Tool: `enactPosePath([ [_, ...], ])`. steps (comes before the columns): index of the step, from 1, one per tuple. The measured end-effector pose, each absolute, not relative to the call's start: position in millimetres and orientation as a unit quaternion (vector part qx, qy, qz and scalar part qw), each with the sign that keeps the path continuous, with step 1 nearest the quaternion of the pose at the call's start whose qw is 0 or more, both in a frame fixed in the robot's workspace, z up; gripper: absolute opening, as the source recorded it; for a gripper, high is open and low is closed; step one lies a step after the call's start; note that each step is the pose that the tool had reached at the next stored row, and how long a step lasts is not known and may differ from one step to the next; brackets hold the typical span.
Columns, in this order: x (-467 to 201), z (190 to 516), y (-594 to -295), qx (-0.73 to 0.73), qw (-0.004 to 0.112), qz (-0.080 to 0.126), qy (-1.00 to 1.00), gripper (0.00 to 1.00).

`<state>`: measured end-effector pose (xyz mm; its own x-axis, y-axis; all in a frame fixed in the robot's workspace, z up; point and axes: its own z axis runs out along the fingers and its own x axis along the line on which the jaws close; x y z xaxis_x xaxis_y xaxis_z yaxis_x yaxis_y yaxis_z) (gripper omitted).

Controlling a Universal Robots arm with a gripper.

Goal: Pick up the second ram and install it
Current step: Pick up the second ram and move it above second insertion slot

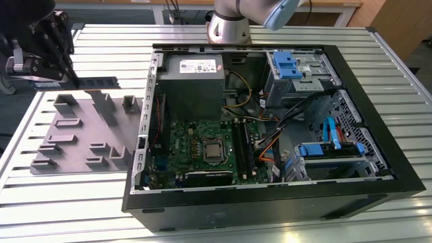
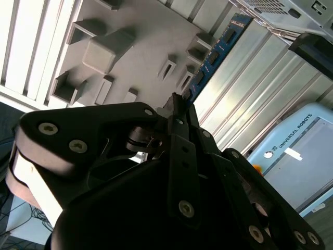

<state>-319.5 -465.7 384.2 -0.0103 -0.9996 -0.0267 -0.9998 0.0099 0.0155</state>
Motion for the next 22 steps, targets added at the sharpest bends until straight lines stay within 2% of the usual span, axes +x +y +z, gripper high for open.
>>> enactPosePath([
  [22, -310.2, 383.6, -465.7, -0.703, 0.004, 0.015, 0.711, 0.14],
])
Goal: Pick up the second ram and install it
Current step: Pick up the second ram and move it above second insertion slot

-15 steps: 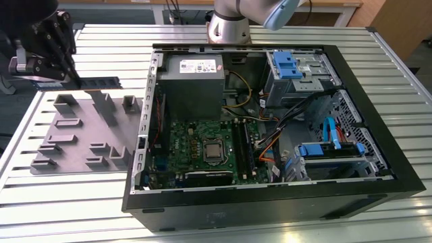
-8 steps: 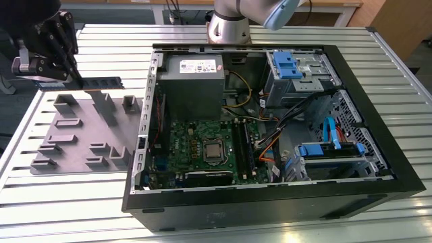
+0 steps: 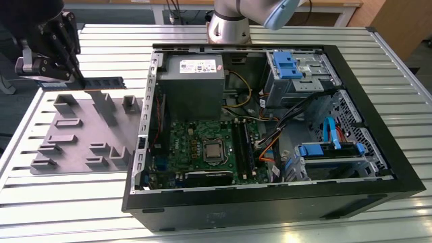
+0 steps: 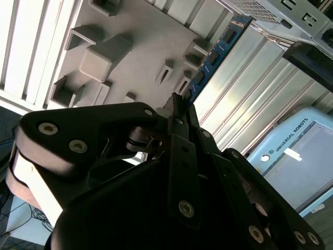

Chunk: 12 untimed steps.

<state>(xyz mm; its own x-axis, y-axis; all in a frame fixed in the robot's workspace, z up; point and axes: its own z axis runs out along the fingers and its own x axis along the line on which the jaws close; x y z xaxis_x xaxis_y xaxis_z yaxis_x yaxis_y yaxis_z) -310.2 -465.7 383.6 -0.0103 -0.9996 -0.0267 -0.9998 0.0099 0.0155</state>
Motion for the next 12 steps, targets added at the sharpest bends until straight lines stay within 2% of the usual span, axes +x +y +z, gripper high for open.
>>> enactPosePath([
  [12, -305.9, 383.4, -465.7, -0.703, 0.004, 0.015, 0.711, 0.14],
])
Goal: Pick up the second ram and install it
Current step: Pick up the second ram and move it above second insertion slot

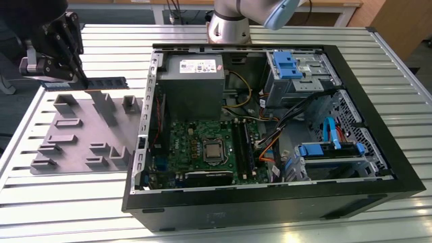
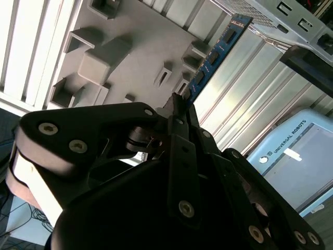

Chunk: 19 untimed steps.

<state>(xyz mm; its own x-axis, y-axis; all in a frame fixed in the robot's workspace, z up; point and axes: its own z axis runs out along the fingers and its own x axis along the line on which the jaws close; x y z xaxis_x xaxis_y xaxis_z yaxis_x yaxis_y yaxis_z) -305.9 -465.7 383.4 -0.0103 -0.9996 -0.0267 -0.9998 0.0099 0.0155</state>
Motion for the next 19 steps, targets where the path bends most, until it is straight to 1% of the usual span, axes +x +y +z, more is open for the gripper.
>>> enactPosePath([
  [19, -298.5, 382.8, -465.7, -0.703, 0.004, 0.015, 0.711, 0.14],
])
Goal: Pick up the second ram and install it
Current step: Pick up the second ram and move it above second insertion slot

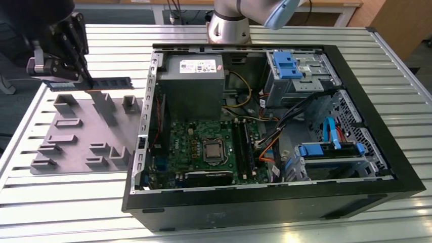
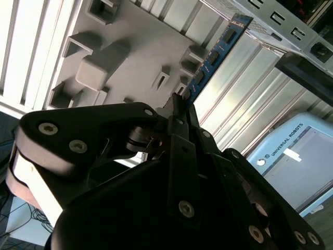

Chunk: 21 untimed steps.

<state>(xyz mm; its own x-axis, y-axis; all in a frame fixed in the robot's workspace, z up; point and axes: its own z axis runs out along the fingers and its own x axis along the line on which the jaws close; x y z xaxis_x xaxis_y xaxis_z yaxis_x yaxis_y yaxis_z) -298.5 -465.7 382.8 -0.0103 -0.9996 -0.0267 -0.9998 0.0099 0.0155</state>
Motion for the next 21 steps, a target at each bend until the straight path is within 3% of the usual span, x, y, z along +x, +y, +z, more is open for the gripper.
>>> enactPosePath([
  [21, -286.5, 381.9, -465.7, -0.703, 0.004, 0.015, 0.711, 0.14],
])
